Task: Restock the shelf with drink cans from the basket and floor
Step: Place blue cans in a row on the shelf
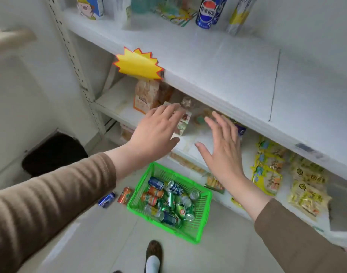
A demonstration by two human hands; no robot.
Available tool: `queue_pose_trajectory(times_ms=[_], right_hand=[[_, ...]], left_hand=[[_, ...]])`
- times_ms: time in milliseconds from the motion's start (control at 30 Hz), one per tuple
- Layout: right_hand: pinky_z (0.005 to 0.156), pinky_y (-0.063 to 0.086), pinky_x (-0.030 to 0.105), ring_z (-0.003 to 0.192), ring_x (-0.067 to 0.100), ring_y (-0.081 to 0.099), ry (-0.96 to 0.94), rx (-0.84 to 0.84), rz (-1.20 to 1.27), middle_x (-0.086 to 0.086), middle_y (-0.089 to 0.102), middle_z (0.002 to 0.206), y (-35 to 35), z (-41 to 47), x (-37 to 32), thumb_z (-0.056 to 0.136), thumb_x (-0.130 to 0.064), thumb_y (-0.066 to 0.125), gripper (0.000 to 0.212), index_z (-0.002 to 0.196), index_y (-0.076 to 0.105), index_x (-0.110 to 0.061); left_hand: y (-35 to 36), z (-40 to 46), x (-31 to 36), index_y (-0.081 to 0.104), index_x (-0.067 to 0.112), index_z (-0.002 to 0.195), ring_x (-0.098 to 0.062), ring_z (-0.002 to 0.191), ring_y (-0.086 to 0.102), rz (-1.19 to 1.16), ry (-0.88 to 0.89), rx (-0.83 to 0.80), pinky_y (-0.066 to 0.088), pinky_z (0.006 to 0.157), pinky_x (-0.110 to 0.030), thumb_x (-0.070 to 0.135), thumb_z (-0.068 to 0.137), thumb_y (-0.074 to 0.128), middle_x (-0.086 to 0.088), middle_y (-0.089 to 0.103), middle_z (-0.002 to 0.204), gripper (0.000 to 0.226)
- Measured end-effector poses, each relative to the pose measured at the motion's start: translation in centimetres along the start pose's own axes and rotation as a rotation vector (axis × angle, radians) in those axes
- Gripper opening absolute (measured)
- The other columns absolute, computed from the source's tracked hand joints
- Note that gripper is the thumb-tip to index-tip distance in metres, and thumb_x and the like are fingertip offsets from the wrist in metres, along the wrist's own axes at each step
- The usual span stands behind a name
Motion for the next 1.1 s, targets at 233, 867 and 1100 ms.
queue_pose_trajectory(times_ms=[233, 867, 1100], right_hand=[[0.117, 0.031, 0.046, 0.141, 0.028, 0.031, 0.06, -0.336, 0.095, 0.002, 0.031, 0.157, 15.4, -13.0, 0.8, 0.091, -0.032, 0.066, 0.064, 0.148, 0.039, -0.021], [0.115, 0.034, 0.043, 0.137, 0.031, 0.038, 0.322, -1.002, 0.155, 0.008, 0.048, 0.144, 53.8, -34.6, 12.1, 0.092, -0.027, 0.068, 0.068, 0.15, 0.035, -0.015], [0.103, 0.041, 0.04, 0.127, 0.029, 0.044, 0.258, -1.12, 0.112, 0.006, 0.052, 0.135, 61.2, -38.2, 13.4, 0.086, -0.029, 0.074, 0.068, 0.144, 0.042, -0.016]], left_hand=[[16.1, -13.0, -1.4, 0.031, 0.021, 0.145, -0.027, 0.129, 0.041, -0.003, -0.137, -0.39, 0.038, 0.1, -0.039, 0.037, 0.083, 0.064, -0.006, 0.03, 0.152, 0.073], [53.8, -27.4, -0.7, 0.023, 0.016, 0.151, -0.03, 0.138, 0.033, -0.03, -0.228, -0.873, 0.034, 0.11, -0.046, 0.036, 0.092, 0.058, -0.009, 0.022, 0.157, 0.072], [60.9, -28.4, -1.0, 0.028, 0.017, 0.147, -0.031, 0.136, 0.036, -0.034, -0.22, -0.925, 0.036, 0.11, -0.047, 0.037, 0.092, 0.059, -0.011, 0.026, 0.155, 0.067]])
Point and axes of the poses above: each hand's wrist, its own z-axis towards the middle knuckle, its own y-axis out of the palm, x = y × z, the point moved 7 cm from there along z, towards the middle knuckle
